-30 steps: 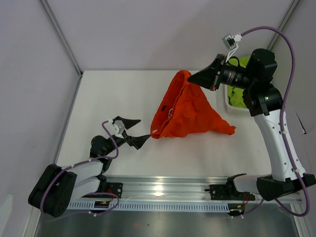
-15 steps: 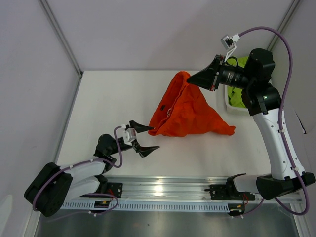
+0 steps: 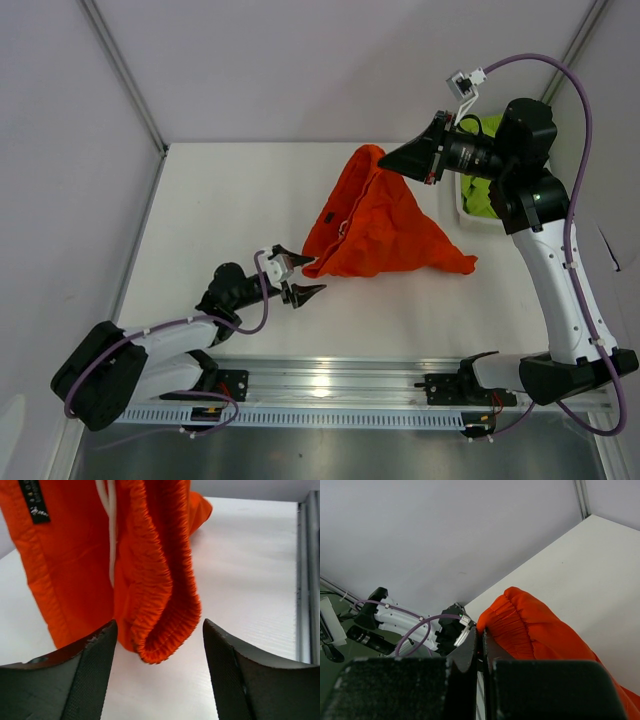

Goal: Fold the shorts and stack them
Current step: Flatten the shorts out

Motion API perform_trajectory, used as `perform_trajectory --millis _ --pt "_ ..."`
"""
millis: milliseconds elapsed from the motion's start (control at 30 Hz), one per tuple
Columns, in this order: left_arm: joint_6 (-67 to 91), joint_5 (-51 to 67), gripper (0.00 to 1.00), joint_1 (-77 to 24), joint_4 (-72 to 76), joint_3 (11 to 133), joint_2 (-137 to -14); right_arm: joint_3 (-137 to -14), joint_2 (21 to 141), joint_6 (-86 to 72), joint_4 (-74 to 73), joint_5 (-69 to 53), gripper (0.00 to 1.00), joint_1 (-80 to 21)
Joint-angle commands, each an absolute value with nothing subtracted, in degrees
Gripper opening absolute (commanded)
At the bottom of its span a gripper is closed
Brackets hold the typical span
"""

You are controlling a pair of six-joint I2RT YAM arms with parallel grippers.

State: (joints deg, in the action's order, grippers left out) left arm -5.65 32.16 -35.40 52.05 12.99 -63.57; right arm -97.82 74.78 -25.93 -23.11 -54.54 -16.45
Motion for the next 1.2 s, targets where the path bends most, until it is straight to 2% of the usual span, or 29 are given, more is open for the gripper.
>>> perform_trajectory --millis 0,100,133,200,233,300,367,400,533,667,900,1067,1167 --pt "-8.96 28.40 0.70 -35.68 50.10 14.77 -61.79 -98.53 74.79 -27.07 -19.16 -55.63 0.00 -16.70" --pt "-8.96 26.82 0.61 -35.68 50.36 14.50 -61.44 -98.44 75.06 -27.16 -19.07 -55.63 0.00 -16.87" --pt "-8.79 26.63 0.51 -35.68 50.54 14.59 -61.35 -98.44 75.06 -27.16 -19.07 -55.55 0.00 -16.79" --pt "-8.27 26.19 0.37 -35.68 50.36 15.20 -61.52 -98.44 75.15 -27.16 -19.16 -55.46 0.00 -16.96" --pt "-7.91 25.93 0.23 -35.68 49.75 15.73 -61.52 -98.35 75.15 -27.16 -19.25 -55.28 0.00 -17.05" --pt "-6.86 26.63 0.13 -35.68 48.61 17.22 -61.61 -98.26 75.41 -27.16 -19.16 -55.02 0.00 -17.05" --pt "-6.07 27.50 0.09 -35.68 46.85 19.23 -61.70 -98.09 75.58 -27.33 -19.07 -54.67 0.00 -17.05" --pt "-5.72 27.86 0.01 -35.68 47.02 19.51 -61.53 -98.00 75.67 -27.25 -19.07 -54.32 0.00 -17.22" --pt "-3.00 27.51 0.00 -35.68 45.19 21.61 -59.60 -98.35 76.64 -28.29 -18.72 -51.51 0.00 -16.70" --pt "3.06 18.58 0.00 -35.68 35.18 27.06 -56.61 -100.54 79.80 -31.72 -16.62 -45.45 0.00 -14.16" --pt "7.20 13.55 0.00 -35.68 11.47 45.07 -48.89 -113.08 88.23 -39.27 -14.15 -36.39 0.00 -9.59" --pt "7.21 14.06 0.00 -35.68 -4.02 62.65 -47.02 -123.73 91.76 -43.59 -14.59 -39.28 0.00 -5.45" --pt "7.73 15.47 0.00 -35.68 -11.85 70.11 -46.58 -124.02 87.65 -44.30 -14.51 -40.43 0.00 -4.48"
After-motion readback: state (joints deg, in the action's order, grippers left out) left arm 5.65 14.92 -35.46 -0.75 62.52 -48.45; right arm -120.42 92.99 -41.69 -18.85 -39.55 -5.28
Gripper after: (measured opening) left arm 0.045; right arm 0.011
